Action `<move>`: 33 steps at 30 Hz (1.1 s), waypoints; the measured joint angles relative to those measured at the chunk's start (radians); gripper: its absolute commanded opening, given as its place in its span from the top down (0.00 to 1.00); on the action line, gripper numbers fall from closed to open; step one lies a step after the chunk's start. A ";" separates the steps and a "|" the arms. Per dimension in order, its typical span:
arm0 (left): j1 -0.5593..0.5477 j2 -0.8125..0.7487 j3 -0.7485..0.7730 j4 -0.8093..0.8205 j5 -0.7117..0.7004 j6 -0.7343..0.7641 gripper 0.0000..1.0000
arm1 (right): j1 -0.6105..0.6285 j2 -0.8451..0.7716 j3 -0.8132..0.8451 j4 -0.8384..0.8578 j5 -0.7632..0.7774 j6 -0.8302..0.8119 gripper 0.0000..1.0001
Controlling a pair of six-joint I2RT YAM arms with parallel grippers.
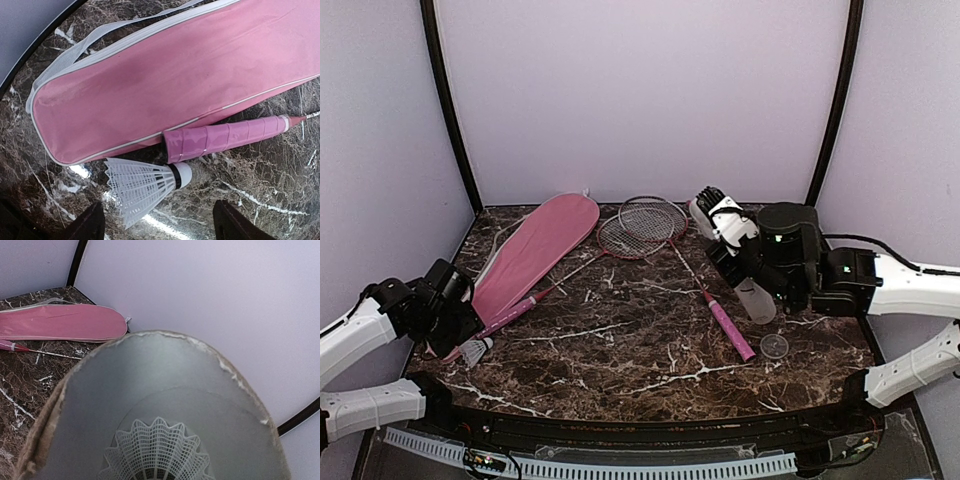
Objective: Pack up the badminton gear
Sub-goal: Pick up the shuttlecock from the center of the board.
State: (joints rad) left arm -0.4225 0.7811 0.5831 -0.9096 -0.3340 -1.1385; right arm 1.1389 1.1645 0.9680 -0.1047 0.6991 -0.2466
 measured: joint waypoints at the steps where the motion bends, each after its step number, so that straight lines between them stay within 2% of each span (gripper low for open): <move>1: 0.000 -0.001 -0.003 -0.003 0.000 -0.006 0.30 | 0.000 0.001 0.000 0.001 -0.001 -0.001 0.59; 7: 0.000 -0.007 -0.041 0.004 0.001 -0.025 0.47 | 0.000 0.010 0.000 0.012 -0.005 -0.008 0.59; 16: 0.000 0.001 -0.069 0.034 0.004 -0.025 0.60 | 0.000 0.011 0.000 0.013 -0.007 -0.008 0.59; 33: 0.000 -0.031 -0.098 0.079 0.022 -0.004 1.00 | 0.000 0.011 0.000 0.014 -0.008 -0.007 0.59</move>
State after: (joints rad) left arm -0.4225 0.7506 0.4854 -0.8310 -0.3119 -1.1423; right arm 1.1389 1.1755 0.9680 -0.0910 0.6910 -0.2539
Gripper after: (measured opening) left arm 0.069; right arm 0.491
